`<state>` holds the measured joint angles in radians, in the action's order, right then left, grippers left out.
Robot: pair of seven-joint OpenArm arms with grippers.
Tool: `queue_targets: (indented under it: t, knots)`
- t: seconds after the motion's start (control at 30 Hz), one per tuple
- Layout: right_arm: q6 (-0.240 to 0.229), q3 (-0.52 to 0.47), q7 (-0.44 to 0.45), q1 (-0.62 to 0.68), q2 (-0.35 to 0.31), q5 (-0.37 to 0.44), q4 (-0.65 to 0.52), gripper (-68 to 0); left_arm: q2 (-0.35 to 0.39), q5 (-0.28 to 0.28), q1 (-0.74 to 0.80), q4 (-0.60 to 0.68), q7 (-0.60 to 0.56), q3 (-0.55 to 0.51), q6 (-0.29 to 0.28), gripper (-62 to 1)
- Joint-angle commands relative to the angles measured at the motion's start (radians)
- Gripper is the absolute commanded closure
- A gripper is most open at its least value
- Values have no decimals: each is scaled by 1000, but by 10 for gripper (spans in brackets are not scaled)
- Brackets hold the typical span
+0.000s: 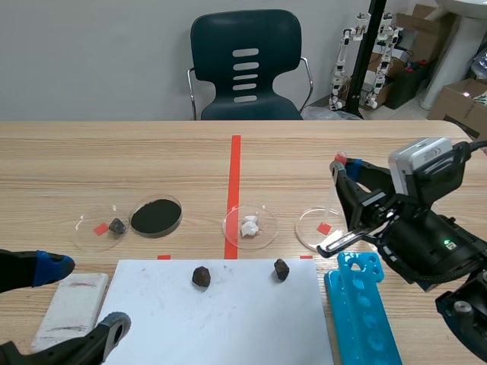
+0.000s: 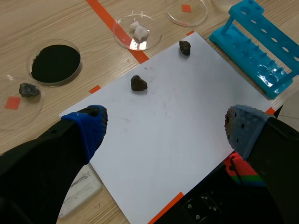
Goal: Draw acid from the petri dish
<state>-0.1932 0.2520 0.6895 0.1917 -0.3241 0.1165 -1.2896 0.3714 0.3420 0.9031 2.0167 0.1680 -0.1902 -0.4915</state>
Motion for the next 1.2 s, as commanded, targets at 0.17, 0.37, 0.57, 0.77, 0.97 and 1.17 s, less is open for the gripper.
queue_targets:
  t: [0.17, 0.37, 0.57, 0.77, 0.97, 1.17]
  knots:
    - [45, -4, 24, -51, 43, 9, 34, -39, -5, 14, 8, 26, -14, -2, -2, -527]
    - [48, -4, 23, -79, 79, 0, 71, -39, -5, 14, 8, 27, -14, -2, -2, -527]
    - [53, -4, 23, -89, 89, 1, 106, -39, -5, 14, 8, 27, -14, -2, -2, -527]
    - [71, -4, 24, -89, 92, 4, 138, -39, -5, 14, 8, 27, -14, -2, -2, -527]
    - [71, -4, 22, -89, 92, 4, 139, -39, -5, 14, 8, 27, -14, -2, -2, -527]
    - [70, -4, 13, -89, 92, 12, 139, -39, -5, 14, 8, 27, -14, -2, -2, -527]
